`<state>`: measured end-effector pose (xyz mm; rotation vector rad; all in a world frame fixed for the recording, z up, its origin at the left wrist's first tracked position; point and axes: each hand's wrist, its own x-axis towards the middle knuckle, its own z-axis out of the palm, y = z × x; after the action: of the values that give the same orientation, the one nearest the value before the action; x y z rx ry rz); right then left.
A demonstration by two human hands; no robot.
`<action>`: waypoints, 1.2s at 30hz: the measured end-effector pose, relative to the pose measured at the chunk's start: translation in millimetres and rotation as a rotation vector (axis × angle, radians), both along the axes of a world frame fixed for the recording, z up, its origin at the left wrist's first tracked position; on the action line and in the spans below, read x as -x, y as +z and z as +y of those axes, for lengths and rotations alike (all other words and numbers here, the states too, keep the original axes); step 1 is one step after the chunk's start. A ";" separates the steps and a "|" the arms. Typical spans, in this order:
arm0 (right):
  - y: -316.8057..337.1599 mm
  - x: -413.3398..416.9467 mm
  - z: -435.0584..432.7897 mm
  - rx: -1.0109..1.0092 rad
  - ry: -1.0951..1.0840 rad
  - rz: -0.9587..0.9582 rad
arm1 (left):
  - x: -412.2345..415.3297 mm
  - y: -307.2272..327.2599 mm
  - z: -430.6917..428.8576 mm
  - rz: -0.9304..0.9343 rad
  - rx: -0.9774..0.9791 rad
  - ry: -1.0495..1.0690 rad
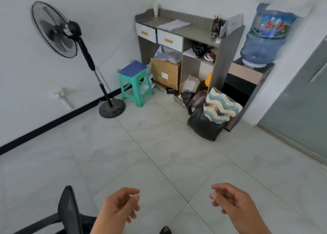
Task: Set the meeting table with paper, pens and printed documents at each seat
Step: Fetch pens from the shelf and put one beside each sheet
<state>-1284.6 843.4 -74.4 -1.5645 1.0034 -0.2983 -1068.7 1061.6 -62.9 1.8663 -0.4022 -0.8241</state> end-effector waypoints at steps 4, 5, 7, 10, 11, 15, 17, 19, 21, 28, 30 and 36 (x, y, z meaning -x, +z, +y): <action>11.9 -58.7 -61.0 0.005 -0.049 -0.026 | -70.8 13.6 -77.5 -0.048 0.014 -0.077; 11.1 -72.1 -75.4 0.003 -0.067 -0.025 | -85.9 15.1 -95.7 -0.041 0.019 -0.093; 4.7 -99.7 -104.7 -0.010 -0.090 -0.011 | -114.8 13.7 -130.4 -0.028 0.018 -0.107; -11.2 -144.9 -159.0 -0.035 -0.114 0.013 | -160.9 0.6 -183.5 -0.007 -0.018 -0.101; -16.2 -161.2 -180.1 -0.039 -0.118 0.016 | -176.7 -4.2 -202.1 -0.003 -0.030 -0.093; -25.8 -231.7 -267.4 -0.043 -0.101 0.021 | -238.4 -8.4 -276.1 0.002 -0.056 -0.063; -20.6 -272.5 -309.4 -0.050 -0.066 0.023 | -269.2 1.8 -313.6 -0.001 -0.053 -0.061; -13.0 -314.9 -351.3 -0.031 -0.005 0.016 | -300.0 9.9 -349.0 -0.027 -0.043 -0.037; -4.3 -354.4 -389.3 0.001 0.066 0.014 | -327.2 12.2 -377.8 -0.044 -0.037 -0.001; 3.3 -480.2 -493.6 0.031 0.160 0.003 | -430.1 -3.6 -460.3 0.018 -0.072 0.045; -6.0 -514.1 -519.5 0.019 0.131 0.016 | -472.6 -10.4 -487.2 0.017 -0.072 0.039; -10.5 -613.0 -588.7 0.008 0.001 0.043 | -610.3 -7.6 -578.1 -0.003 -0.029 -0.041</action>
<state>-671.6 254.8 -84.9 -1.5838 1.0363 -0.2692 -458.4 483.5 -70.5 1.8922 -0.4336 -0.8582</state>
